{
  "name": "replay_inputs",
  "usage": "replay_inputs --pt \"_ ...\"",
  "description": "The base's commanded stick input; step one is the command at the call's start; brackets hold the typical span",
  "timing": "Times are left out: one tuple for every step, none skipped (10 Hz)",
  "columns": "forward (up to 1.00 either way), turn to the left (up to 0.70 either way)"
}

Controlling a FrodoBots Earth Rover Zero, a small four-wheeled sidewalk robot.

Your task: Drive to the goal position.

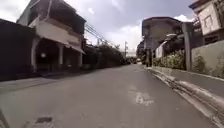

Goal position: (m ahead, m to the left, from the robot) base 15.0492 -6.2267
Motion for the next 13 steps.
replay_inputs --pt "0.70 0.01" --pt "0.70 0.01" --pt "0.70 0.01" --pt "0.70 0.01" --pt "0.70 0.01" --pt "0.70 0.00" --pt "0.70 -0.03" --pt "0.70 -0.08" --pt "0.70 -0.28" --pt "0.70 -0.29" --pt "0.70 -0.18" --pt "0.70 0.01" --pt "0.70 0.01"
